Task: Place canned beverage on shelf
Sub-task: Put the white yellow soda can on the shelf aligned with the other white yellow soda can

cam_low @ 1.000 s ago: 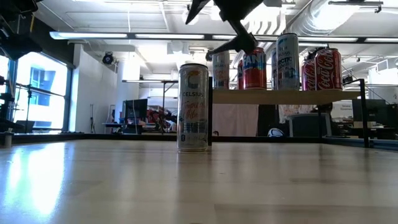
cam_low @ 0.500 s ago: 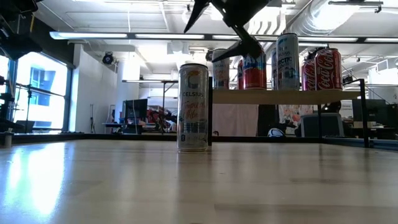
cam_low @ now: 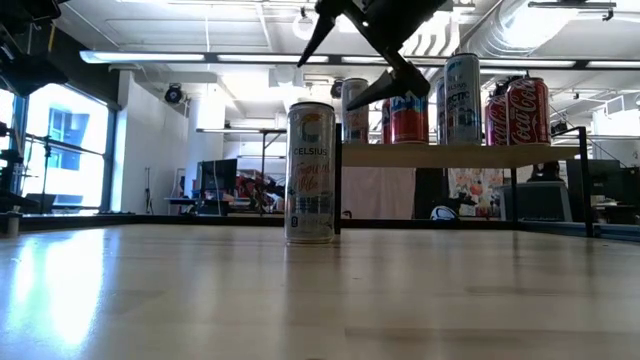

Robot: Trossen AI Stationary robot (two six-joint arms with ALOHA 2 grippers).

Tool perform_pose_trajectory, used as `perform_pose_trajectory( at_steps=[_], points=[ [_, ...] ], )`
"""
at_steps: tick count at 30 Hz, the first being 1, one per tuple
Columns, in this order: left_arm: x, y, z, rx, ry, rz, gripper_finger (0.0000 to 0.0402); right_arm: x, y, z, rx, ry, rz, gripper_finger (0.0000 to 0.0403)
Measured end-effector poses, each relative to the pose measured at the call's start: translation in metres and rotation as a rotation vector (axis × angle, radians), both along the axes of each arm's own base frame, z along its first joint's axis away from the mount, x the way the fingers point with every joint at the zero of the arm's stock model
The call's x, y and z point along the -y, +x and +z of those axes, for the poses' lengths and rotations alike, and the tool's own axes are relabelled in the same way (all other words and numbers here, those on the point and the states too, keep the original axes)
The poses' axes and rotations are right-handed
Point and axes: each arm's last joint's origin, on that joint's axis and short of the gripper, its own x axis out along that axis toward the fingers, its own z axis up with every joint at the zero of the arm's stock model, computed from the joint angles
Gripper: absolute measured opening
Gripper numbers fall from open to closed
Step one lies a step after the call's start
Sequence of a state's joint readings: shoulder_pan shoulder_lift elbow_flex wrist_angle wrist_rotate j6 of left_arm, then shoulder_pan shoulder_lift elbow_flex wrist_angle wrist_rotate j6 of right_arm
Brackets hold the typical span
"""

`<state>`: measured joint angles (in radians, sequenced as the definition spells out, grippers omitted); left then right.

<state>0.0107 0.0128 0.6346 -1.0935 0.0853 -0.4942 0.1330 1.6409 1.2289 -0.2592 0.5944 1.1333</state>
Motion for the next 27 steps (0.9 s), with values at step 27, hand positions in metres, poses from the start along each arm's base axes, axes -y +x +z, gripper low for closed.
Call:
perform_pose_trajectory(
  at_steps=[27],
  points=[
    [0.000,0.000,0.000,0.000,0.000,0.000,0.0349,-0.149,-0.004,-0.078,-0.061,-0.616,-0.030,0.0394]
  ],
)
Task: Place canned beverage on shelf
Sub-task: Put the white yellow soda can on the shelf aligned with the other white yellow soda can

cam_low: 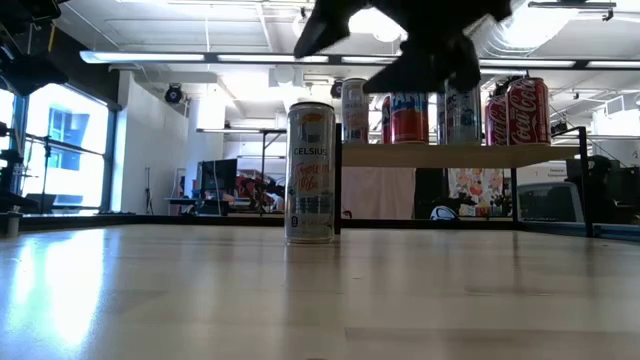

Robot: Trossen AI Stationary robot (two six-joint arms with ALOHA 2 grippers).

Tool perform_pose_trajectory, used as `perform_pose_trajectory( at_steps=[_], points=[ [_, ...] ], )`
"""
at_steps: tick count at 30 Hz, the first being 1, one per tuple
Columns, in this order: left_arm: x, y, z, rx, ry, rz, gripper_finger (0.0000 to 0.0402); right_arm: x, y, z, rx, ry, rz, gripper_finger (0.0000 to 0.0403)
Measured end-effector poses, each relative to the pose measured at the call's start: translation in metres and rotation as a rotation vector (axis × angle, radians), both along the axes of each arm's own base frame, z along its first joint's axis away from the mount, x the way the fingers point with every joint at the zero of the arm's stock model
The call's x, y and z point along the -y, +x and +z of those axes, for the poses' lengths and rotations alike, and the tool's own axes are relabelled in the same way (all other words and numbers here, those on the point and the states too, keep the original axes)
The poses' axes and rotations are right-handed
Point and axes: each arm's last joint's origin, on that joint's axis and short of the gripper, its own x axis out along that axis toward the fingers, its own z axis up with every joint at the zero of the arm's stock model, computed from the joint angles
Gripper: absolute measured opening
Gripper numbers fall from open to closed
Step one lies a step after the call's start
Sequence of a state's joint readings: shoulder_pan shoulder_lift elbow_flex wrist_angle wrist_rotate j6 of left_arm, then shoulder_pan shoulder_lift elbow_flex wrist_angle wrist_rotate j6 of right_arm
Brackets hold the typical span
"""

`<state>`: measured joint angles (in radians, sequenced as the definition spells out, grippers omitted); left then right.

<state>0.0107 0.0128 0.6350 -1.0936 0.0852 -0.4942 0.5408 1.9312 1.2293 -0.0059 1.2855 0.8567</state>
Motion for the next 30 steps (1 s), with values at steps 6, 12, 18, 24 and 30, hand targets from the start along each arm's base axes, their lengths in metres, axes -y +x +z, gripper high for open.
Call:
perform_pose_trajectory(
  at_steps=[6,12,18,24,30],
  points=[
    [0.000,0.000,0.000,0.000,0.000,0.000,0.0349,-0.006,0.011,-0.040,0.029,-0.053,-0.070,0.0394],
    [0.000,0.000,0.000,0.000,0.000,0.000,0.0349,-0.016,0.036,-0.069,0.045,-0.191,-0.213,0.0394],
    [0.000,0.000,0.000,0.000,0.000,0.000,0.0349,-0.013,0.080,-0.084,-0.004,-0.229,-0.267,0.0394],
    [0.000,0.000,0.000,0.000,0.000,0.000,0.0349,0.003,0.093,-0.081,-0.002,-0.225,-0.310,0.0394],
    [0.000,0.000,0.000,0.000,0.000,0.000,0.0349,0.012,0.096,-0.081,0.045,-0.193,-0.334,0.0394]
  ],
)
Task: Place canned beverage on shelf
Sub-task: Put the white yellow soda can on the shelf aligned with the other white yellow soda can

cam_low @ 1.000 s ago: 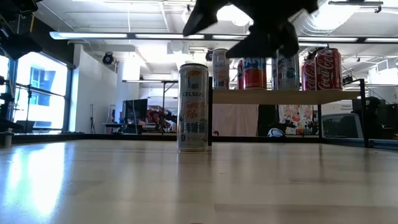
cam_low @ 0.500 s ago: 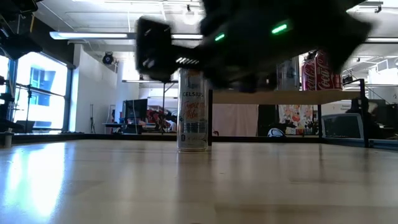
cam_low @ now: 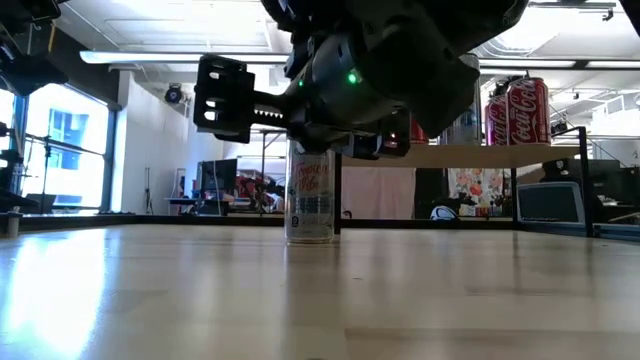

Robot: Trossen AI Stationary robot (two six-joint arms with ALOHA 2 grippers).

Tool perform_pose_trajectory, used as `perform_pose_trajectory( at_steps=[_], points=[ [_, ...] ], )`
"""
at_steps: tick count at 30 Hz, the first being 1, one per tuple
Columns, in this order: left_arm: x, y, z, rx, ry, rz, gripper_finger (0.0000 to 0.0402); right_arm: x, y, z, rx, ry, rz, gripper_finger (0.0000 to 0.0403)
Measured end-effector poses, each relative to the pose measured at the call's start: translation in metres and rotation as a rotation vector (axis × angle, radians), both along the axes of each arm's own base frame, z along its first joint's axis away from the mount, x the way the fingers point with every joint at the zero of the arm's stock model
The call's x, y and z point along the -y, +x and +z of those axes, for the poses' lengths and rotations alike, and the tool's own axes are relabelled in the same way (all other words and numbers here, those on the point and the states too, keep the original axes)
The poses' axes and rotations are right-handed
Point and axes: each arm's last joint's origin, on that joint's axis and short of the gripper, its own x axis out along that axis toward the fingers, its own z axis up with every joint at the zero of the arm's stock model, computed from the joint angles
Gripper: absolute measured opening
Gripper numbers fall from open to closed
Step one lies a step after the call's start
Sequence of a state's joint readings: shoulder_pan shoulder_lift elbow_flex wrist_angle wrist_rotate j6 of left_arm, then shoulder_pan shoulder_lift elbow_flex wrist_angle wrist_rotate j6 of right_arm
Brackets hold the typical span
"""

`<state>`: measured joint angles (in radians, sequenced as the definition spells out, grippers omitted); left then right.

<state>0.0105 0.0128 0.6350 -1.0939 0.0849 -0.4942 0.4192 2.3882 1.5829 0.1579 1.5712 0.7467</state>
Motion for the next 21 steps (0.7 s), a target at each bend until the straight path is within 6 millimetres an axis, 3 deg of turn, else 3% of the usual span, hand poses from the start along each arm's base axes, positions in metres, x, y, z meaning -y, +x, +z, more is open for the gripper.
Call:
perform_pose_trajectory(
  at_steps=[15,21],
  points=[
    [0.000,0.000,0.000,0.000,0.000,0.000,0.0349,0.005,-0.015,-0.015,-0.027,-0.011,0.004,0.0394],
    [0.000,0.000,0.000,0.000,0.000,0.000,0.0349,0.027,-0.017,-0.020,0.035,0.017,-0.038,0.0394]
  ],
)
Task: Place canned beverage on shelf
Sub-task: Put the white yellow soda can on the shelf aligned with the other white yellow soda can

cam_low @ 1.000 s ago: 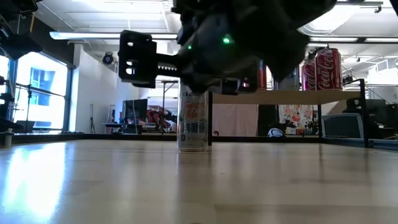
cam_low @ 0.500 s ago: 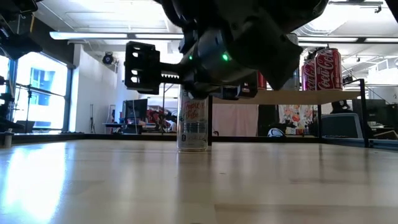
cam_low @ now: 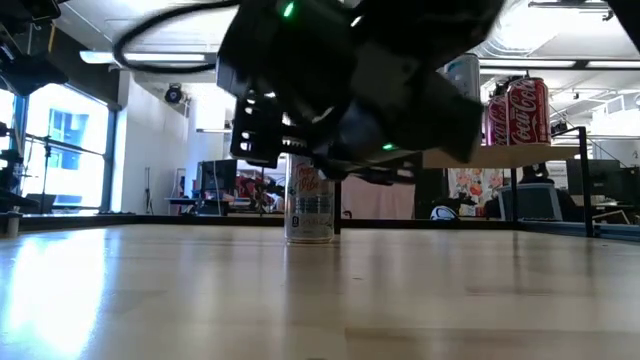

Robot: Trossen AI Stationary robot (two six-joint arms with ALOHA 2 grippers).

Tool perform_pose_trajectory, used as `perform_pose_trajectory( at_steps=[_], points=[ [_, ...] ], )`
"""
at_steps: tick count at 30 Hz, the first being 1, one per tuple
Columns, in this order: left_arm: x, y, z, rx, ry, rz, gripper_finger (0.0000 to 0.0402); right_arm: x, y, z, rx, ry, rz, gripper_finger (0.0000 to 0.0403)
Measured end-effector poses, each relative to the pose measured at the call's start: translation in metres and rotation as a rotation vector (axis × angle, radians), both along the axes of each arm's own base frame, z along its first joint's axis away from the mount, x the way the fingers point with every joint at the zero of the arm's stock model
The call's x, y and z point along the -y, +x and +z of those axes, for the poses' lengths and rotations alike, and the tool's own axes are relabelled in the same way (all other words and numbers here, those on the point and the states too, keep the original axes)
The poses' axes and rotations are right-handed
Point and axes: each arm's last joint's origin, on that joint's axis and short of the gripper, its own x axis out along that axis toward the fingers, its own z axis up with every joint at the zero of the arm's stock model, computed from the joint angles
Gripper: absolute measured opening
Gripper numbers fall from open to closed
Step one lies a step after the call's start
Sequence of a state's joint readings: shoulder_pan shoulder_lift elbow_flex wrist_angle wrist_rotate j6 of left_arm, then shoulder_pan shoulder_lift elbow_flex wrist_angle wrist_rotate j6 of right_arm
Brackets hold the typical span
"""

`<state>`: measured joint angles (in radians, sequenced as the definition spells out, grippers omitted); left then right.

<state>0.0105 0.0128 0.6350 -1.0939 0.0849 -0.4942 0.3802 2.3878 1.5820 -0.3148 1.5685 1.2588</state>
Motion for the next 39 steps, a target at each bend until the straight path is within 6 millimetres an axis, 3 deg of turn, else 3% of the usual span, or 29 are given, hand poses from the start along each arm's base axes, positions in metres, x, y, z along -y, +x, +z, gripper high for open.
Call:
perform_pose_trajectory(
  at_steps=[9,15,25,30,34,39],
  points=[
    [0.000,0.000,0.000,0.000,0.000,0.000,0.0349,0.038,0.011,0.000,0.032,0.027,-0.080,0.0394],
    [0.000,0.000,0.000,0.000,0.000,0.000,0.0349,0.045,0.014,-0.002,0.112,0.153,-0.061,0.0380],
    [0.000,0.000,0.000,0.000,0.000,0.000,0.0349,0.047,0.015,-0.002,0.105,0.164,-0.062,0.0236],
    [0.000,0.000,0.000,0.000,0.000,0.000,0.0349,0.049,0.025,0.007,0.020,0.205,-0.025,0.0236],
    [0.000,0.000,0.000,0.000,0.000,0.000,0.0349,0.044,0.030,0.018,-0.049,0.123,-0.032,0.0236],
    [0.000,0.000,0.000,0.001,0.000,0.000,0.0349,0.040,0.027,0.050,-0.079,0.058,-0.051,0.0236]
  ],
)
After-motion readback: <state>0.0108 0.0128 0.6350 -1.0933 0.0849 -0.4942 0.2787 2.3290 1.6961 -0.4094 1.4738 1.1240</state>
